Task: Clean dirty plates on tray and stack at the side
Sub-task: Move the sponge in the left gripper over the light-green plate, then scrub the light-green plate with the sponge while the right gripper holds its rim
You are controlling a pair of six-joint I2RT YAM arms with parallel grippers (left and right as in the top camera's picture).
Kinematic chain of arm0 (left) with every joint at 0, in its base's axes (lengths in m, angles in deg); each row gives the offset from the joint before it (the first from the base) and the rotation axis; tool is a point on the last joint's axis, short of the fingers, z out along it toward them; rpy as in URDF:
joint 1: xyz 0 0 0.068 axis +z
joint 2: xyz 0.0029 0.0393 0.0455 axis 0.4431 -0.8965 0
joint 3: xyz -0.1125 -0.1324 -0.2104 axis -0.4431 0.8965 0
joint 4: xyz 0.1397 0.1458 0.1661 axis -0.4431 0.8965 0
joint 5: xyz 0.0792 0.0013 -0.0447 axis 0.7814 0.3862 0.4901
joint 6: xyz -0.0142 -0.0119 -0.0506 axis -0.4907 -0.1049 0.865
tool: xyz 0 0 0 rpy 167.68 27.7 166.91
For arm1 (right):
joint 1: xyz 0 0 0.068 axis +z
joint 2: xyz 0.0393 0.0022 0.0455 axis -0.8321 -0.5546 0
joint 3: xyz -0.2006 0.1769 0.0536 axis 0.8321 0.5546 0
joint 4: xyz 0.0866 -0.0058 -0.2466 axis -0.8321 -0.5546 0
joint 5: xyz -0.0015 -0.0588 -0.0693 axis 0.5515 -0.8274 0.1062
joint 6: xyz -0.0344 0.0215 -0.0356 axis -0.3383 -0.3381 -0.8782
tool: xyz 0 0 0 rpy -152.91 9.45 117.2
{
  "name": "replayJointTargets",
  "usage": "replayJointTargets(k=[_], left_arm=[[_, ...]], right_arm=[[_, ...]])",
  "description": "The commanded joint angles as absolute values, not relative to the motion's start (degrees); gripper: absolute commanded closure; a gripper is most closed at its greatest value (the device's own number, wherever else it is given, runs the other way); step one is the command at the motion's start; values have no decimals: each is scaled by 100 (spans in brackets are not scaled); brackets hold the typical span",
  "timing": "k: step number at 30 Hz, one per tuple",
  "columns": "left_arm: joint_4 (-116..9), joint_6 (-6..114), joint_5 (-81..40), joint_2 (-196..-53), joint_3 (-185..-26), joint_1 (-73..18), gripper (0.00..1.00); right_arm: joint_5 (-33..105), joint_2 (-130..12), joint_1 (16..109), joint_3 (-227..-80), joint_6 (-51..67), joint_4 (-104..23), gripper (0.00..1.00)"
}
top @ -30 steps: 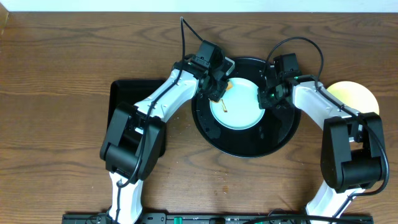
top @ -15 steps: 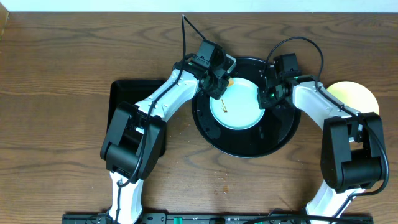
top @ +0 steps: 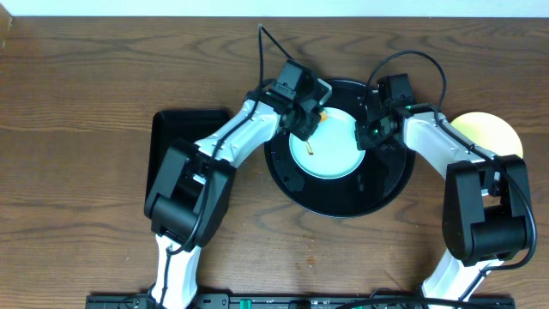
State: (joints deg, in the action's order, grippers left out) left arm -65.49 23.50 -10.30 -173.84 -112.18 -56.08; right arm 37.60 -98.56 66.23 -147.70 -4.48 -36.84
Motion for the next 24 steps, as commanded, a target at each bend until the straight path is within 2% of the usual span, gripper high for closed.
replayJointTargets(k=[1,24], left_arm=[[-6615,2245,-672,-17703,-11170,-5650,92],[-6481,2099,-634,-17919,-10670,-5628,92]], right_arm=[[3747,-9998,6691,-14754,-478,-3689,99],[3745,-9998,6691,-14754,-478,-3671,99]])
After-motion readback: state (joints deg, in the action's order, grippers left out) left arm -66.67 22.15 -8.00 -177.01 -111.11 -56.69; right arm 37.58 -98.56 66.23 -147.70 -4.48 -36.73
